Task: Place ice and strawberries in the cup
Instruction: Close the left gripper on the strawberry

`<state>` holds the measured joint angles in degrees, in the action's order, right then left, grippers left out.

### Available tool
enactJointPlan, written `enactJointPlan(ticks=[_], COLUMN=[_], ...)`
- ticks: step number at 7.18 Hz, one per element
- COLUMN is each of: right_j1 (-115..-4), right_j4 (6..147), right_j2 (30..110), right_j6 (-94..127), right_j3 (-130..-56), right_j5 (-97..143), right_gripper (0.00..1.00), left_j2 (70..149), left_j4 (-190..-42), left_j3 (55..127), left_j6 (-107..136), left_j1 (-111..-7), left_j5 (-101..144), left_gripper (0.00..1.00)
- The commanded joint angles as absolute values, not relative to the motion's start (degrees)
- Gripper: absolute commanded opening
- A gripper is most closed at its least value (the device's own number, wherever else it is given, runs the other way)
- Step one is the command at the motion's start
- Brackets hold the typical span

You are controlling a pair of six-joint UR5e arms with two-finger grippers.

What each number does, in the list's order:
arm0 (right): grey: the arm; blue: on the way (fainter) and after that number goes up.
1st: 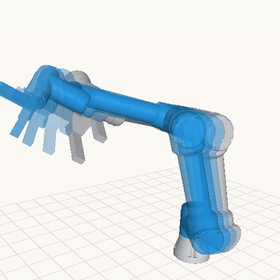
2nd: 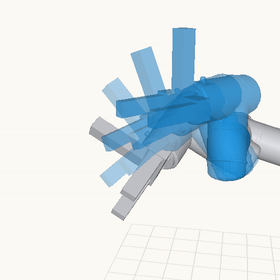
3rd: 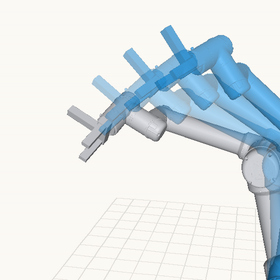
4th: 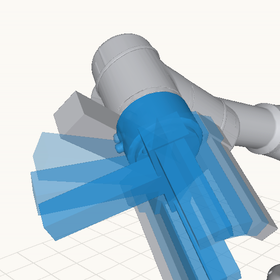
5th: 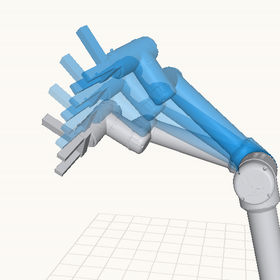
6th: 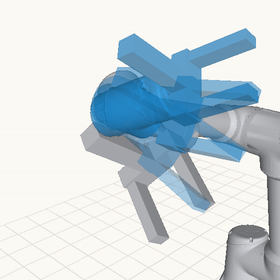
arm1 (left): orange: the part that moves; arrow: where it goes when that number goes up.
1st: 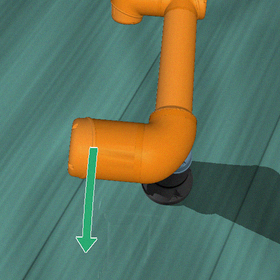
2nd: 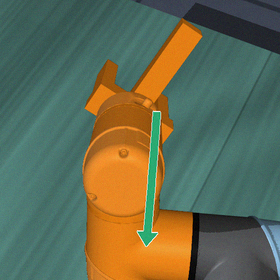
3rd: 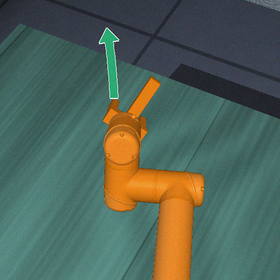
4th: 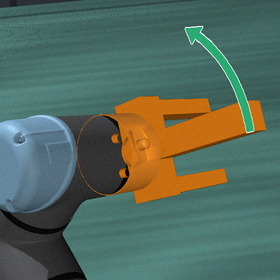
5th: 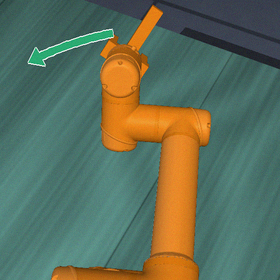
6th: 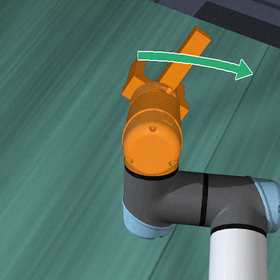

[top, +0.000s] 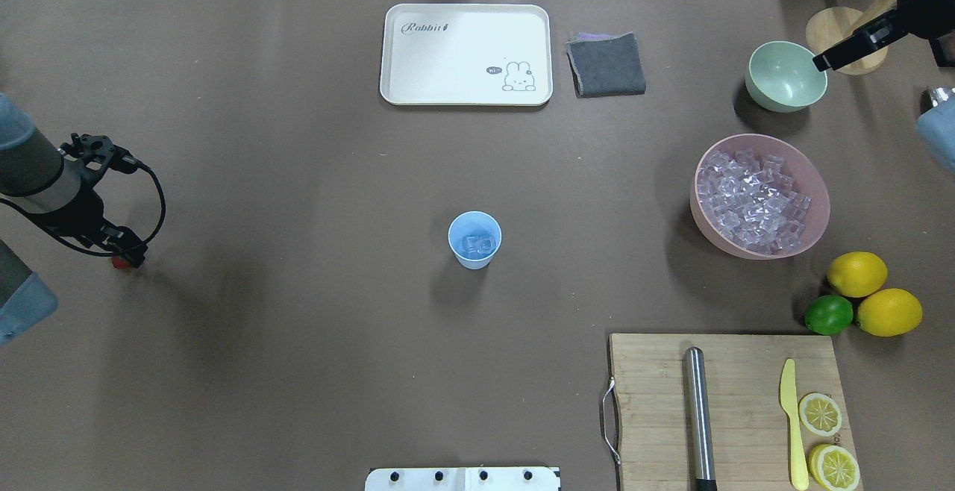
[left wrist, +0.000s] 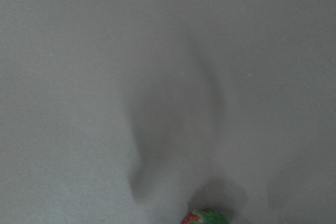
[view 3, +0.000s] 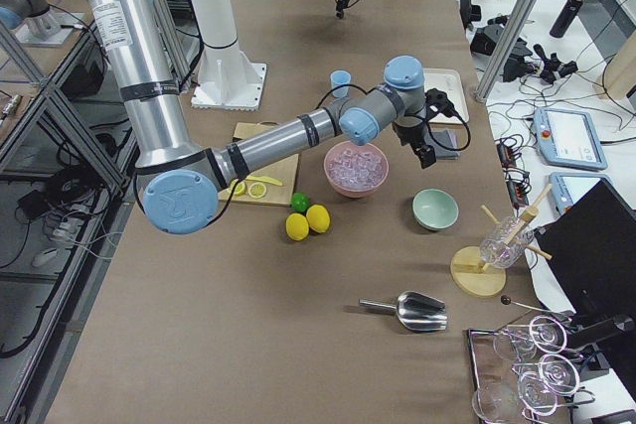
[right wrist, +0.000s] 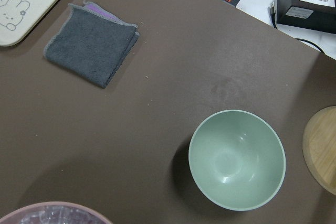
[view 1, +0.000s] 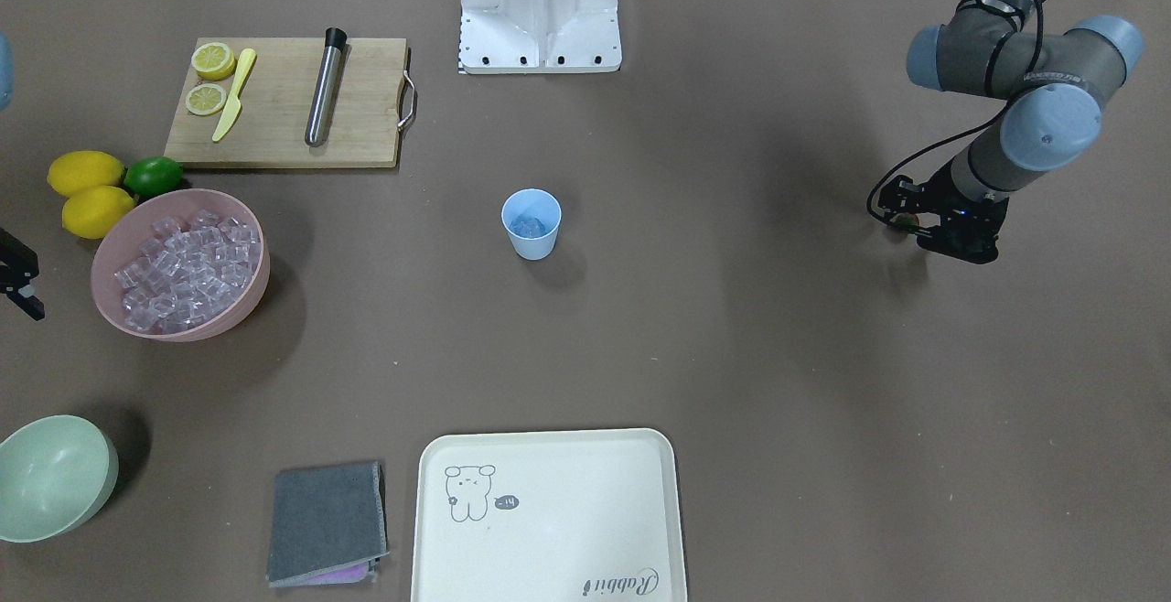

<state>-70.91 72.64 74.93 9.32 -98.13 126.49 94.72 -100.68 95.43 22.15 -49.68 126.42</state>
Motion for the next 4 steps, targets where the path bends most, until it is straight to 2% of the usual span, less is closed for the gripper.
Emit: enactJointPlan(ticks=[1,3,4], right_j1=[-70.9,-70.9,-70.9], right_j4=[72.6,72.6,72.5], right_j2=[75.2,75.3,75.3], right_j6=[9.3,9.3,9.4], right_j3=[-98.2,-98.2,-98.2], right_j5=[126.5,126.1,126.1], right_gripper=[1.00,1.00,1.00], left_j2=[94.9,95.5,95.9], left_j4=[-100.7,-100.6,-100.6], left_j3=[95.4,94.7,94.7], left_j6=[22.0,21.4,21.4], left_j1=[-49.4,-49.2,-49.2], left_j5=[126.6,126.6,126.6], left_gripper=[0.64,0.63,0.60])
